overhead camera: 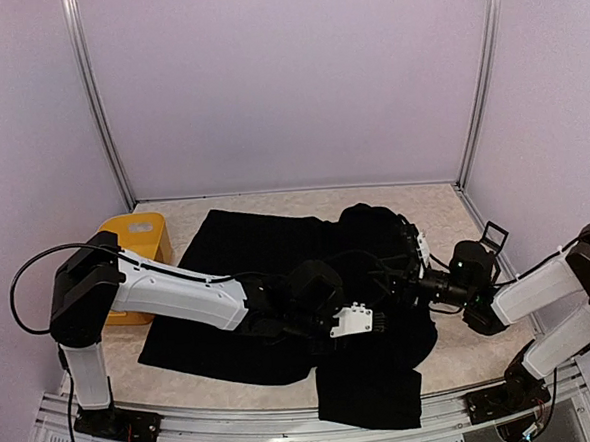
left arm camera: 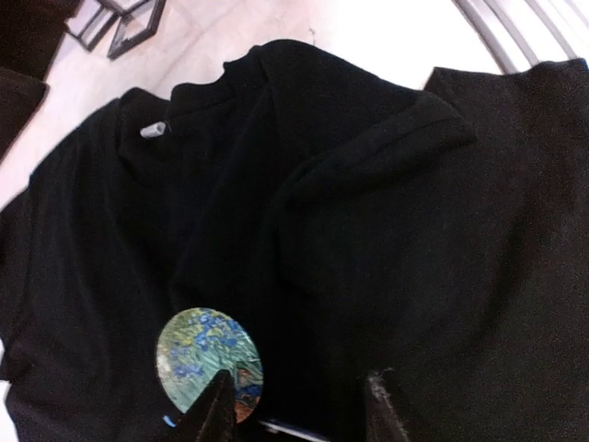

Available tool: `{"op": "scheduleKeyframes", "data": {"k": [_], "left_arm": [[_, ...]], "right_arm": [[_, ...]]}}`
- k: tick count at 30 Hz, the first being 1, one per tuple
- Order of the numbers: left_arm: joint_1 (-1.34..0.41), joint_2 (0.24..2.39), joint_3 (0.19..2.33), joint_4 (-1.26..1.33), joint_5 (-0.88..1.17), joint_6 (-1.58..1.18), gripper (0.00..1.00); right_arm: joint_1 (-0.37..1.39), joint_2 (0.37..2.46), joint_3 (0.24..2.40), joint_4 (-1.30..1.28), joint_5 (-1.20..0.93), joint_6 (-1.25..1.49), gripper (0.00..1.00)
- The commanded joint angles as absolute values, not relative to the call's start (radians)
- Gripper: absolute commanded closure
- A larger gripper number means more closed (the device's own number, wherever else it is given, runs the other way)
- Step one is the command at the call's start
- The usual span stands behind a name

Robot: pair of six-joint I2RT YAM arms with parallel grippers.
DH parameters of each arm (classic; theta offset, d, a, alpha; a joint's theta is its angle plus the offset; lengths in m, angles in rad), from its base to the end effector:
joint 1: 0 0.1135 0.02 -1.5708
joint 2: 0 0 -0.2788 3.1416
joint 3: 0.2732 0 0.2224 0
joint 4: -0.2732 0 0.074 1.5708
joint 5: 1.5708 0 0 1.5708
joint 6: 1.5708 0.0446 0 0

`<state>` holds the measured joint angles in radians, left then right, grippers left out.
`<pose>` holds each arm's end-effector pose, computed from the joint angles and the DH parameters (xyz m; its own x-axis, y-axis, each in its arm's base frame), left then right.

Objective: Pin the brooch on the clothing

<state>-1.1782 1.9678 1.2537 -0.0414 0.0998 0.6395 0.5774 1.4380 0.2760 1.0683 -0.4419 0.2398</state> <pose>0.1547 -0.3852 0.1945 0.3547 0.6955 -0.6249 0.9165 -0.1264 0.3796 0.1882 0.1454 0.2065 -0.2781 0.0751 -0.9576 -0.8072 0.5221 0.2753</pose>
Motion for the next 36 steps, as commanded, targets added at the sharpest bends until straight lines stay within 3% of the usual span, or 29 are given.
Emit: {"op": "scheduleKeyframes", "data": {"k": [1, 4, 8, 13, 19, 26, 36], "left_arm": [[-1.218, 1.995, 1.330, -0.253, 0.026, 0.709, 0.49], [-1.234, 1.973, 1.348, -0.294, 0.020, 0.680, 0.45], [-1.194, 1.865, 1.345, -0.282, 0.095, 0.580, 0.45], [-0.953, 1.748, 1.234, -0.096, 0.142, 0.218, 0.44], [-0.680, 1.814, 1.132, -0.066, 0.036, -0.202, 0.48], [-0.487, 1.958, 1.125, 0.006, 0.039, -0.359, 0.48], [-0.417, 2.117, 1.268, 0.020, -0.035, -0.331, 0.48]], "right_arm": [[0.568, 1.340, 0.329, 0.759, -0.223, 0.176, 0.51], [0.554, 1.325, 0.418, 0.554, -0.059, 0.218, 0.54], [0.475, 1.429, 0.599, 0.281, -0.023, 0.300, 0.68], [0.402, 1.637, 0.832, 0.003, -0.011, 0.266, 0.86], [0.332, 1.882, 1.064, -0.214, -0.011, 0.234, 1.00], [0.246, 2.136, 1.369, -0.433, 0.111, 0.151, 1.00], [0.141, 2.385, 1.859, -0.576, 0.170, 0.045, 1.00]]}}
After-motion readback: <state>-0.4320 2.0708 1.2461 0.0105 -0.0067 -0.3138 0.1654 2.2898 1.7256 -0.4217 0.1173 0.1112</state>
